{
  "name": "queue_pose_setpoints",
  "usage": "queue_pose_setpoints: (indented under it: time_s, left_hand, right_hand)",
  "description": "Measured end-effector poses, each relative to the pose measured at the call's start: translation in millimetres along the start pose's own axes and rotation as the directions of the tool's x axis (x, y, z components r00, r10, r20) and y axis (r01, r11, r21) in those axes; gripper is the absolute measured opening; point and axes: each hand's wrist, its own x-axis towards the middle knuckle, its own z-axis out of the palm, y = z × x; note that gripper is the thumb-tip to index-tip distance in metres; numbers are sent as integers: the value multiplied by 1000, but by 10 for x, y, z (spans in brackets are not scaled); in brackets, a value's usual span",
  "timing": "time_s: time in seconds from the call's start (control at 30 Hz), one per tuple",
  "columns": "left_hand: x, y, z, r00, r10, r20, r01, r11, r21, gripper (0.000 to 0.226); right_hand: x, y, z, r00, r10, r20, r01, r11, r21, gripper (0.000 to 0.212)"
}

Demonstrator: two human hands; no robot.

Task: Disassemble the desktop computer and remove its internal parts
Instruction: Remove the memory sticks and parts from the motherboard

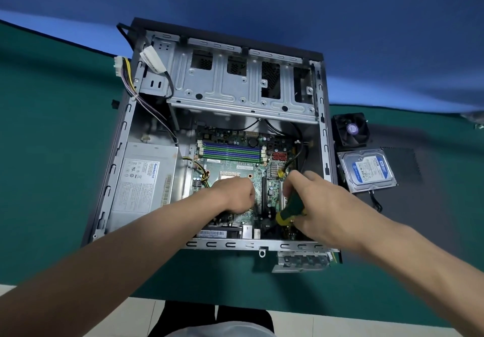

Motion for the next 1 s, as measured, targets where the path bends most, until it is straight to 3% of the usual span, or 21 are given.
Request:
queue_pose_setpoints:
  time_s: [0.1, 0.2, 0.27, 0.37, 0.47, 0.6, 0.7, 0.87, 0.93, 1.0]
  left_hand:
    - [5, -4, 2, 1000, -3, -2, 3, 1000, -10, 22]
    - [9, -7, 5, 1000, -5, -5, 5, 1000, -11, 23]
    - [13, -9, 2, 1000, -6, -13, 6, 1000, -7, 22]
    - [15, -7, 1, 1000, -8, -11, 7, 1000, -9, 21]
    - [13, -4, 0, 1000, -4, -10, 4, 1000, -20, 22]
    - [19, -11, 2, 1000, -2, -1, 2, 1000, -24, 22]
    - [22, -17, 3, 1000, -2, -1, 2, 1000, -29, 22]
    - [22, -10, 0, 1000, 4, -9, -4, 1000, -30, 22]
    - [18, -12, 0, 1000, 4, -8, -4, 1000, -29, 22]
    - [14, -13, -6, 1000, 1, -8, -1, 999, -33, 21]
  right_hand:
    - [-8, 47, 15, 995, 63, -74, -64, 998, -16, 34]
    - [-29, 87, 12, 1000, -7, -28, 9, 997, 83, 7]
    - [-57, 63, 23, 999, -34, 14, 32, 991, 133, 18]
    - [-78, 47, 79, 995, 4, -95, 5, 995, 102, 22]
    - [-80, 62, 69, 996, -17, -92, 28, 992, 124, 8]
    - [-92, 59, 42, 994, -26, -111, 31, 999, 38, 18]
    - [-95, 62, 61, 992, -58, -108, 67, 994, 87, 7]
    - [-87, 52, 70, 985, -56, -161, 62, 998, 28, 19]
    - [-81, 60, 60, 991, -59, -123, 67, 996, 60, 14]
    - [-83, 60, 51, 994, -36, -103, 39, 999, 23, 25]
